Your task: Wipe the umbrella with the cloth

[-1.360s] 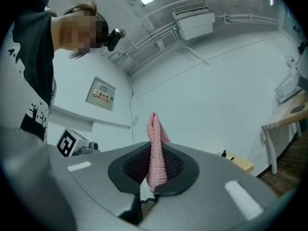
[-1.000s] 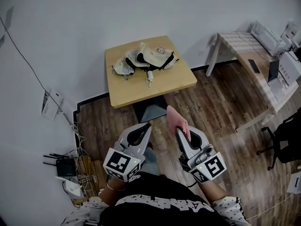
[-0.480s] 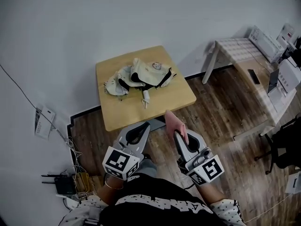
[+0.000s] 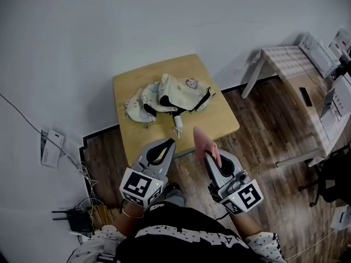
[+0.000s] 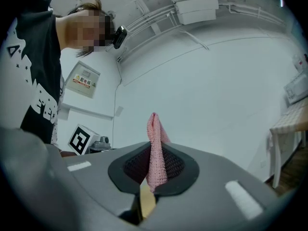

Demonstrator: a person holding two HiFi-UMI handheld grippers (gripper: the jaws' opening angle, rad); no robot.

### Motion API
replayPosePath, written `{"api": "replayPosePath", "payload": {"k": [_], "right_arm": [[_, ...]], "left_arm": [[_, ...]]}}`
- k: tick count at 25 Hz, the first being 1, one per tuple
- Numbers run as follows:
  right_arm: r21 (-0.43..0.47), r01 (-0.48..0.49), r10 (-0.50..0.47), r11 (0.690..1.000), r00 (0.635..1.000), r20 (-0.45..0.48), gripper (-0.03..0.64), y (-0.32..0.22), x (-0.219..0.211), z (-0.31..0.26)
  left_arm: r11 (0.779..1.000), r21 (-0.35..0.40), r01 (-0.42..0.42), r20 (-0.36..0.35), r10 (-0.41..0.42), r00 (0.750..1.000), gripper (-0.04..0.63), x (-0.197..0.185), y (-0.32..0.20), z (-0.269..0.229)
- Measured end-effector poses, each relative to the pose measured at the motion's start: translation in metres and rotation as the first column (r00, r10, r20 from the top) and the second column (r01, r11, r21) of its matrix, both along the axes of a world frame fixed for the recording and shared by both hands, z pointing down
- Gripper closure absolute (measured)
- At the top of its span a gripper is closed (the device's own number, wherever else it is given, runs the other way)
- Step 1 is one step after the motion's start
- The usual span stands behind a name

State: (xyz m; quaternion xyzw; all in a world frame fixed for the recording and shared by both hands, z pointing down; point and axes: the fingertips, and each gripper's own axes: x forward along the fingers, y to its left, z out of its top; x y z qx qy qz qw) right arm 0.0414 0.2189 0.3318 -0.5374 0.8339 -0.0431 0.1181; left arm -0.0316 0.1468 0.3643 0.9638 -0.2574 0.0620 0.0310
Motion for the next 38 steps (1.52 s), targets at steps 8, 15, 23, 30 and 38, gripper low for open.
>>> {"api": "replayPosePath", "payload": {"k": [8, 15, 23, 30, 38], "right_arm": [[-0.011, -0.001, 0.0, 1.0, 0.999, -0.037, 0.588, -0.058, -0.008, 0.004], [-0.03, 0.01, -0.012, 1.0, 0.998, -0.067, 0.588, -0.092, 0.006, 0.008], [-0.021, 0.135, -0.136, 0.991, 0.987, -0.08, 0.588, -0.154, 0.046, 0.01], [-0.032, 0.258, -0.26, 0.966, 0.964, -0.062, 0.588, -0.201, 0.069, 0.011], [-0.044, 0.362, -0.363, 0.931, 0.932, -0.022, 0.588, -0.236, 0.091, 0.019]], "left_arm": [[1.0, -0.001, -0.01, -0.001, 0.01, 1.0, 0.608, -0.005, -0.054, 0.008], [1.0, 0.004, -0.021, 0.002, 0.021, 1.0, 0.604, 0.005, -0.085, 0.011], [0.994, 0.068, 0.091, 0.09, -0.096, 0.991, 0.604, 0.034, -0.129, 0.015], [0.978, 0.037, 0.208, 0.115, -0.211, 0.971, 0.598, 0.051, -0.17, 0.028], [0.938, 0.042, 0.343, 0.203, -0.344, 0.917, 0.511, 0.058, -0.198, 0.046]]}}
